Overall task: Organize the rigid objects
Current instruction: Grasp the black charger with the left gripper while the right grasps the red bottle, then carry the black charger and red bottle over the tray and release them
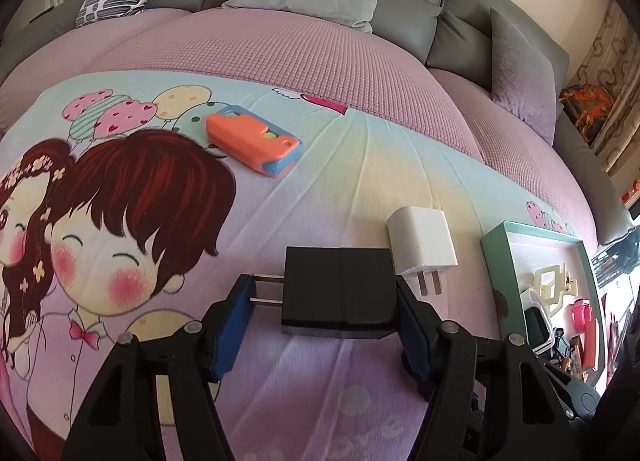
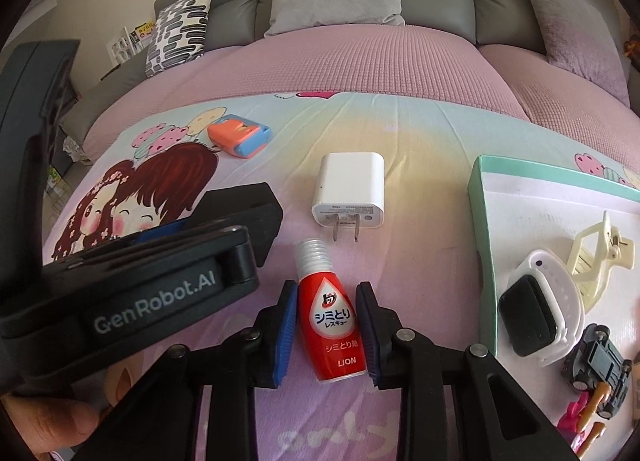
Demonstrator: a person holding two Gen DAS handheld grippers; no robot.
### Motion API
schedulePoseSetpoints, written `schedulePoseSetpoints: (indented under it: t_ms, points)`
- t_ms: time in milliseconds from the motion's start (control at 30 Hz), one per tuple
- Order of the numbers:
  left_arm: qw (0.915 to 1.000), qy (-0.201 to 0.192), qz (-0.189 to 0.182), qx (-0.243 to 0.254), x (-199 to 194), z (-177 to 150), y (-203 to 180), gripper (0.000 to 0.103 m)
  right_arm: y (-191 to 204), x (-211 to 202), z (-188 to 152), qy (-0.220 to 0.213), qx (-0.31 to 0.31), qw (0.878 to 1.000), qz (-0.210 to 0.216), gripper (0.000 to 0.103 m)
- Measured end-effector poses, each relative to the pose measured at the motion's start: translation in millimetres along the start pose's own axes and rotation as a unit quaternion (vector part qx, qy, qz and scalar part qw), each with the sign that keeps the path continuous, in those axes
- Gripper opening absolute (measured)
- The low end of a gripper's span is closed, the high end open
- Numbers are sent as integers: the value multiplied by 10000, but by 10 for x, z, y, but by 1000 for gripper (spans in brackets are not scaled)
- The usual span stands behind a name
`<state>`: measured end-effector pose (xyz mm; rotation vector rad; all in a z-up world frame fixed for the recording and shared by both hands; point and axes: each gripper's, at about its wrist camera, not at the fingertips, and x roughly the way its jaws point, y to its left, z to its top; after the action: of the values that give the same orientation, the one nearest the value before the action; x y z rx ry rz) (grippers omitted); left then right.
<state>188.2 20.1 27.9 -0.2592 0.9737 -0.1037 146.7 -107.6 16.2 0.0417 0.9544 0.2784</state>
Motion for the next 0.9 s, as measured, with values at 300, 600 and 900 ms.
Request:
schedulePoseSetpoints:
  t_ms: [300, 600, 900]
  points:
    - [9985, -374, -7, -395, -484, -149, -41, 69, -155, -435, -137, -336, 457, 9983, 147, 31]
    - [9955, -856, -126, -377, -901, -200, -430, 69, -660, -1112, -233, -993, 1084, 9889, -213, 31]
    - [9954, -844, -372, 245, -797, -276, -1102, 69, -1398, -1399, -329, -1137, 1753, 9742, -858, 31]
